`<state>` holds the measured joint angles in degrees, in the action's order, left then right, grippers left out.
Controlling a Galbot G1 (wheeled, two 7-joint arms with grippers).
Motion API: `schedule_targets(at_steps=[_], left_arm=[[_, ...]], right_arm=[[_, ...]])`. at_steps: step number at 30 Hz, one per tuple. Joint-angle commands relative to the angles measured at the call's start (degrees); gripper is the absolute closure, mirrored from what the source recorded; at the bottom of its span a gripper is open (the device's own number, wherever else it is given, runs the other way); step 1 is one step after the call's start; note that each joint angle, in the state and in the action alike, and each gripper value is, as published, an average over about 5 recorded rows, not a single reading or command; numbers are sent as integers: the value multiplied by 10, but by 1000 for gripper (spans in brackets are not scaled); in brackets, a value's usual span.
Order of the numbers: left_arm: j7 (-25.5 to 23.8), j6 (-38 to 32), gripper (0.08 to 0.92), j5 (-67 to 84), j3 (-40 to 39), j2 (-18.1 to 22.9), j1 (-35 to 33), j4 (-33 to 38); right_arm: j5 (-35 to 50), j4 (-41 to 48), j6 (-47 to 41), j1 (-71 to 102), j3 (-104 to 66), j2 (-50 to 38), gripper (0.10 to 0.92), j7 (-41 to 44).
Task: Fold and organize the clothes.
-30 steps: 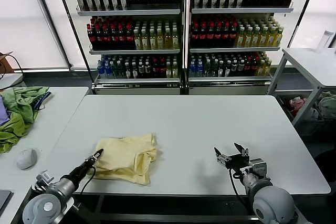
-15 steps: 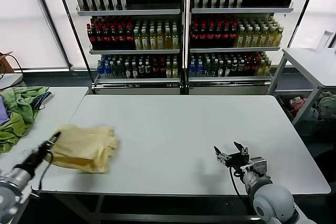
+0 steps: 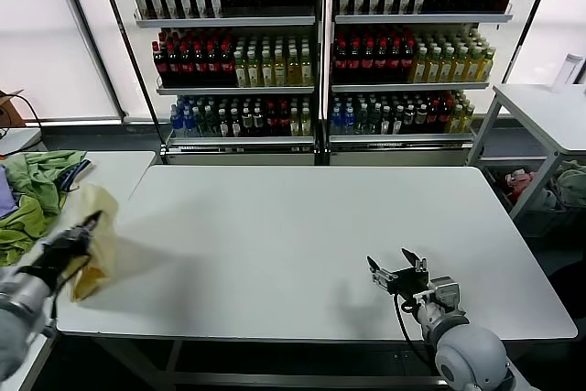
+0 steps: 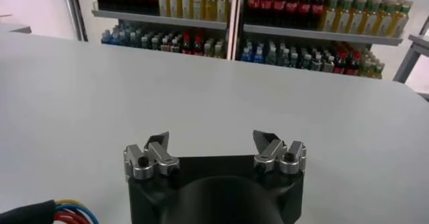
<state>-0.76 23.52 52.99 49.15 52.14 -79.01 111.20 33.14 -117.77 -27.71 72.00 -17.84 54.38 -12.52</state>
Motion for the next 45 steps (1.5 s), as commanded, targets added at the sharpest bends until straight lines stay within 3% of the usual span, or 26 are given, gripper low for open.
schedule_targets(at_steps=[1,7,14,18,24,31,37,41,45], left_arm=[[20,-70,874,-475,-321,63,42,10],[22,-40,874,-452,-400,92,77,34],[34,-28,874,-429,-451,139,125,-10],[34,-55,852,-393,-472,170,148,-20],[34,-98,698,-296,-436,173,146,6],[44,-134,490,-219,-313,127,75,92],[72,-159,317,-203,-186,94,23,88],[80,-166,216,-208,-161,98,1,82],[82,-176,181,-216,-149,105,-18,81]], right_arm=[[-11,-12,3,12,-9,8,203,3],[-13,-16,4,15,-9,9,203,3],[-15,-12,3,7,0,13,203,3],[-14,-11,2,-4,11,15,203,4],[-12,-3,5,-24,40,26,203,4],[-3,46,28,-97,149,95,203,-14],[36,137,53,-183,267,201,203,-50],[59,202,62,-215,300,258,203,-70],[75,257,67,-235,308,309,203,-85]])
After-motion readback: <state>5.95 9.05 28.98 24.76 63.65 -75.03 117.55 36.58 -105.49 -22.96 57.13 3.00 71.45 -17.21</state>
